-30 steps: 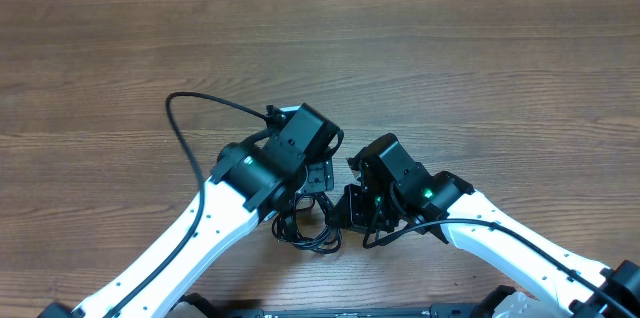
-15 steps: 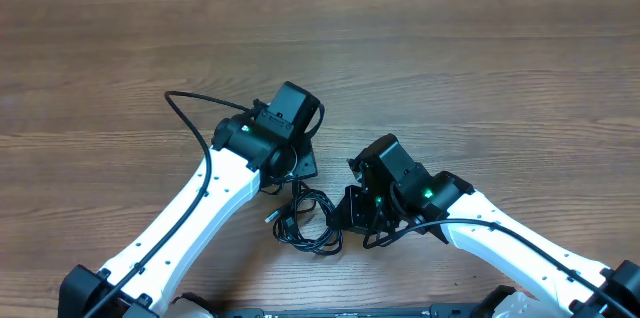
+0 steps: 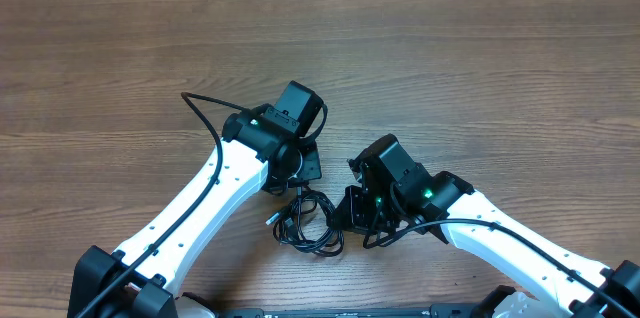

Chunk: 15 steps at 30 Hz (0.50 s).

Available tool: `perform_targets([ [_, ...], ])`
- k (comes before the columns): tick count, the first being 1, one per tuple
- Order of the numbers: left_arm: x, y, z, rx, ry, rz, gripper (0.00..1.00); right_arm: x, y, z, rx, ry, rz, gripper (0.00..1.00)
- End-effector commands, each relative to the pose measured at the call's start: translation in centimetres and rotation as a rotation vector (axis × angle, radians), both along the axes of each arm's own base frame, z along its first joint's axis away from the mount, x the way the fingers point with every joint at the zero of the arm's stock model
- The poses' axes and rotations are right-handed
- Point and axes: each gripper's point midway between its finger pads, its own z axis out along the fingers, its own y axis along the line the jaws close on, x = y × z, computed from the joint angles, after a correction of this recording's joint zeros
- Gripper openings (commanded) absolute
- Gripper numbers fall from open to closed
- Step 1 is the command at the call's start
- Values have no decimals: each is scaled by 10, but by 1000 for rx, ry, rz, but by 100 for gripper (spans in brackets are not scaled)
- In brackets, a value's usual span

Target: Untangle cables

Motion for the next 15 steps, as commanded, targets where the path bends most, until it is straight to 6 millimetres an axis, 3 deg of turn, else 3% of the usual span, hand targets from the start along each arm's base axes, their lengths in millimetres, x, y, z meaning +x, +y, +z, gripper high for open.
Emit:
perform_targets([
  [1,2,1,3,-9,-2,-41,4,5,7,16,42,-37,7,6],
  [9,-15,7,1,-6,75,-61,4,6,6,15,34,-44,1,6],
  [15,-37,-14,7,-135,161,-184,4,9,5,14,26,-55,-6,6],
])
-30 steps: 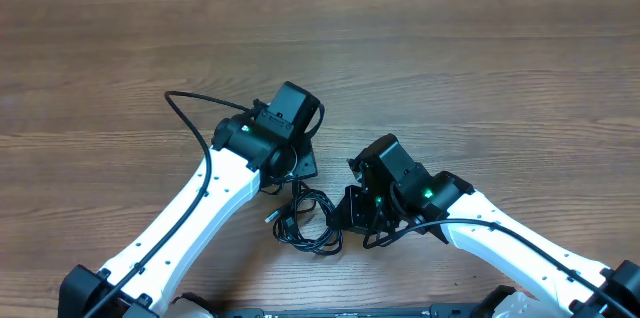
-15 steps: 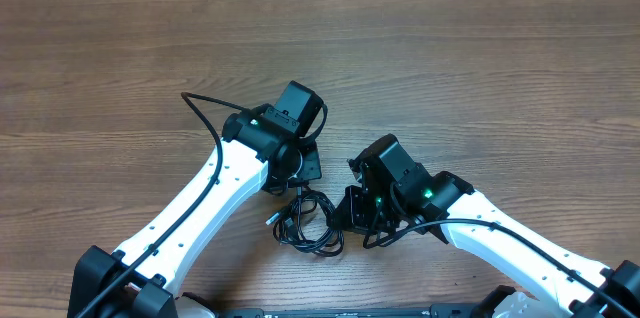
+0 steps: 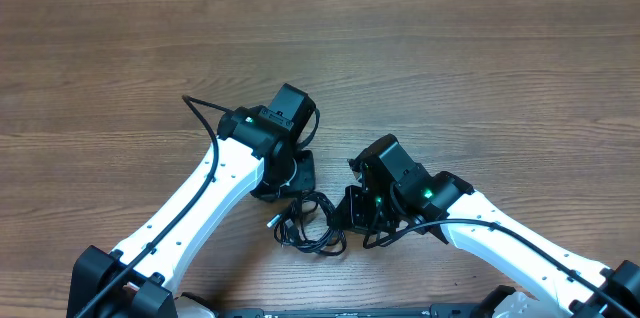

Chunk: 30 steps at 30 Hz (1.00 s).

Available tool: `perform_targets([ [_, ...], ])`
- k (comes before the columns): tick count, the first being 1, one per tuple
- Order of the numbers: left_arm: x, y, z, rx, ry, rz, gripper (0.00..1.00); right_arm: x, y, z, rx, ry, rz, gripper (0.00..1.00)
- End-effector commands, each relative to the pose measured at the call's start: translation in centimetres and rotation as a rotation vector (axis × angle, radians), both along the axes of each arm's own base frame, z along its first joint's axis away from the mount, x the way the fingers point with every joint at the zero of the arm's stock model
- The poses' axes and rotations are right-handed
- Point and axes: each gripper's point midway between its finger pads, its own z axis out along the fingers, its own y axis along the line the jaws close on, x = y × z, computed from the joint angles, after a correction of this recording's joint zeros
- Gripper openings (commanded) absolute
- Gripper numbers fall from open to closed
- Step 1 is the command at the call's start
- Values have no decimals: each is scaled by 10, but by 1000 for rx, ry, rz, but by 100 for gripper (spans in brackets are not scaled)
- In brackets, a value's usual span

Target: Untangle cables

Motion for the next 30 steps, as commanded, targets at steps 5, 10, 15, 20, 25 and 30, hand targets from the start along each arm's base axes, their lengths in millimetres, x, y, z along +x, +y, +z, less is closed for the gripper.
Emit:
perform_targets([
  [5,-21,-20,6,-80,57,-125,4,9,7,16,38,-41,-16,6],
  [10,-30,-19,-1,46,18,-161,5,12,10,20,56,-14,-63,6],
  [15,-35,-7,-12,199,-29,-73,5,10,11,20,63,14,-72,4],
  [20,-44,8,-30,271,-12,27,5,14,8,26,103,48,-85,4],
  [25,-43,2,-48,231,-20,52,5,25,-1,32,151,82,-116,4],
  [30,-35,-18,-50,137,-47,45,13,27,-3,33,158,88,-123,4],
])
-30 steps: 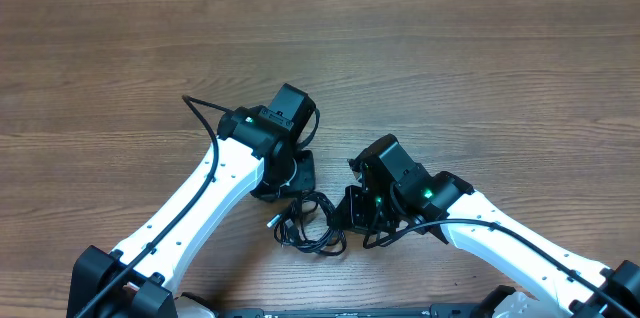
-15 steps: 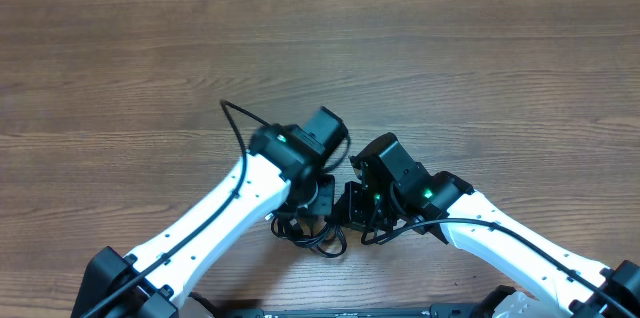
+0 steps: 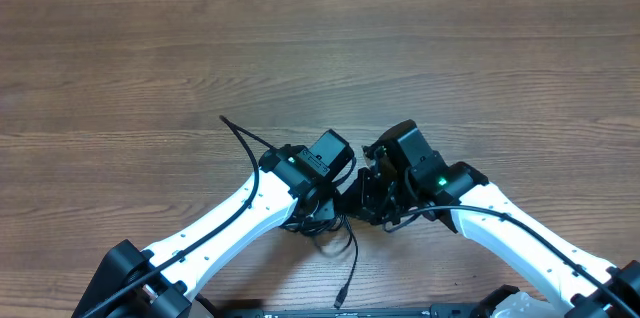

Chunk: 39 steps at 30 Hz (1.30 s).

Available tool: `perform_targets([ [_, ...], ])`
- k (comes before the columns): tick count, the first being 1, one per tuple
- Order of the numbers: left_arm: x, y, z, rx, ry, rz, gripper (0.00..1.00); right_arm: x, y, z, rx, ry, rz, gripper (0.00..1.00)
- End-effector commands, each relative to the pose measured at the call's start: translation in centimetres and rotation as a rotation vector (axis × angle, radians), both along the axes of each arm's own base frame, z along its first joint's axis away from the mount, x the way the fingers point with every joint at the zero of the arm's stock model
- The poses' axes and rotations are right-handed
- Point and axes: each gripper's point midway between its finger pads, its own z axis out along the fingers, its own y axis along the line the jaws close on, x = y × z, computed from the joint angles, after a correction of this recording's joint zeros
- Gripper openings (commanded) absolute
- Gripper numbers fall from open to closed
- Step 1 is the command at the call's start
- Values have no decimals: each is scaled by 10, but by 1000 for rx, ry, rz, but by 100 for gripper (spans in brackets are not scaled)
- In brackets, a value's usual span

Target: Untangle cables

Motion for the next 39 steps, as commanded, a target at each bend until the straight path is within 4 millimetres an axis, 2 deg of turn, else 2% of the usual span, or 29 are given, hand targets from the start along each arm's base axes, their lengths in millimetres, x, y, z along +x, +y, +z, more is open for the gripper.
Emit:
perform_targets([
  [1,-3,-2,-5,-9,6,1,15,4,5,19,58,-19,8,4],
  [4,4,1,2,-9,-5,-9,30,3,2,15,35,-12,2,4],
  [7,15,5,21,-26,-30,10,39,2,-3,10,-1,-5,-13,4],
  [10,33,10,53,-67,-97,32,46,3,-4,9,-5,-9,-16,4],
  [12,45,14,79,-105,-158,54,55,3,-3,9,-3,-13,-13,4],
  [14,54,20,107,-147,-223,85,70,3,-3,9,-2,-16,-8,4],
  [16,58,28,132,-180,-281,112,73,3,-3,10,1,-28,6,4],
  [19,54,46,163,-219,-355,159,73,2,-1,12,17,-51,36,4],
  [21,46,58,174,-232,-378,195,73,4,0,14,27,-85,56,4],
  [26,11,88,202,-277,-461,321,76,15,9,24,77,-165,66,4],
  [28,-9,96,205,-319,-483,364,78,19,15,33,120,-185,65,4],
  [30,-24,101,199,-358,-483,410,88,24,18,37,137,-189,44,4],
  [32,-38,104,187,-403,-464,466,97,28,21,41,156,-195,25,4],
  [34,-47,103,172,-445,-432,520,100,34,24,48,181,-204,4,4],
  [36,-50,94,154,-502,-381,563,100,39,27,54,204,-203,-21,4],
  [39,-43,69,132,-608,-313,546,99,42,30,58,222,-179,-54,4],
])
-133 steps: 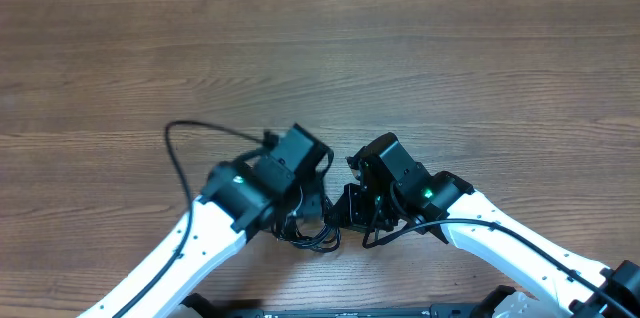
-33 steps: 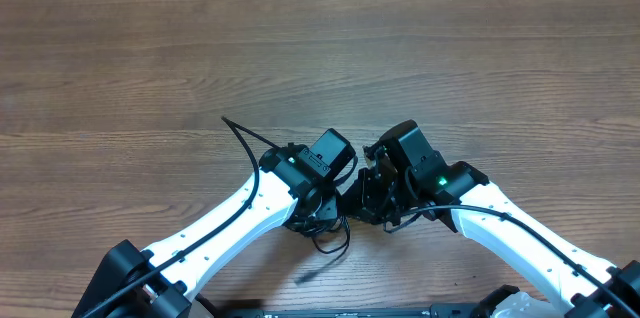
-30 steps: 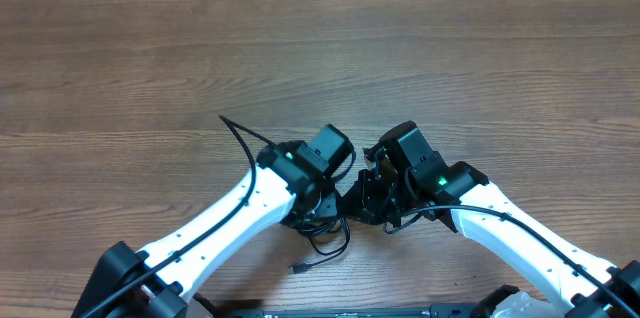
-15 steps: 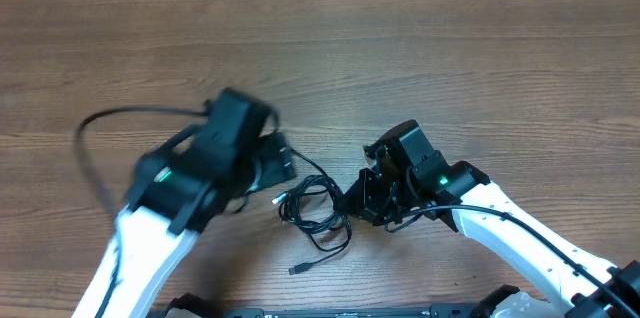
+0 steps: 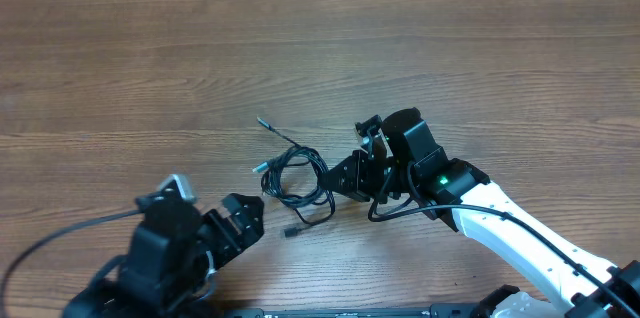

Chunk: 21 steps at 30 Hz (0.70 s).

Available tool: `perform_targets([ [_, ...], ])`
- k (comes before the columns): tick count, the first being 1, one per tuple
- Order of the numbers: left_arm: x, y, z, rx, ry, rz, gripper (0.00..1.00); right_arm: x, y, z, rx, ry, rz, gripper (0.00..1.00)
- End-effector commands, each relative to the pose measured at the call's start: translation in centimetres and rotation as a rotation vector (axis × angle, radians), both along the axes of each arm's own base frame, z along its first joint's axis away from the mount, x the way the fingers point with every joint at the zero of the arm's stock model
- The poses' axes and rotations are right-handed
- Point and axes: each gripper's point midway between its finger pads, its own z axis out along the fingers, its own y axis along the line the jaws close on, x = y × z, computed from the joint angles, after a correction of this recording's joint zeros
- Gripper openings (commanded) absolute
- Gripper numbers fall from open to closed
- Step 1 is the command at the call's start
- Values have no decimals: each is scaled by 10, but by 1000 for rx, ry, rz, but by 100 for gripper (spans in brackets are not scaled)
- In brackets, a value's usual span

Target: Untangle cables

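A bundle of thin black cables (image 5: 296,179) lies coiled on the wooden table left of centre. One plug end (image 5: 263,124) points up-left, another (image 5: 258,168) sticks out left, and a third (image 5: 290,230) lies below the coil. My right gripper (image 5: 338,175) sits at the coil's right edge, shut on a cable strand there. My left gripper (image 5: 246,224) is drawn back at the lower left, apart from the cables, its fingers spread with nothing between them.
The wooden table (image 5: 320,48) stretches bare behind the cables. The right arm's own black cable (image 5: 400,208) loops under its wrist. The left arm's body (image 5: 170,248) fills the lower left corner.
The left gripper has let go and drawn back from the bundle to the lower left corner. The bundle now lies further up and left, more spread, with the right gripper at its right edge.
At first the coil lay between the two arms near the front edge, the left gripper above it, the right beside it. Then both grippers met over the bundle and one end trailed toward the front. Now the left arm is withdrawn and the right holds the looser coil.
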Motion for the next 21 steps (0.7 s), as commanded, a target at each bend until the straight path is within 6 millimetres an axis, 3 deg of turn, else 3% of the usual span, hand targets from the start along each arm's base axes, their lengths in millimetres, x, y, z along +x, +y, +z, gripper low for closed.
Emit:
perform_targets([
  [1,2,-31,-31,-164,111,-23,100,3,5,22,58,40,-38,4],
  [6,25,-48,-63,-206,116,-19,95,-5,6,21,65,74,-13,4],
  [9,38,-54,-73,-232,131,7,83,-11,8,24,85,97,12,4],
  [13,47,-64,-85,-246,181,8,76,-16,10,27,106,163,7,4],
  [15,50,-71,-90,-256,205,-9,62,-18,11,29,115,196,5,4],
  [20,58,-82,-107,-247,252,-27,9,-25,13,33,141,205,48,4],
  [21,59,-81,-110,-235,257,-24,4,-26,13,34,144,191,64,4],
])
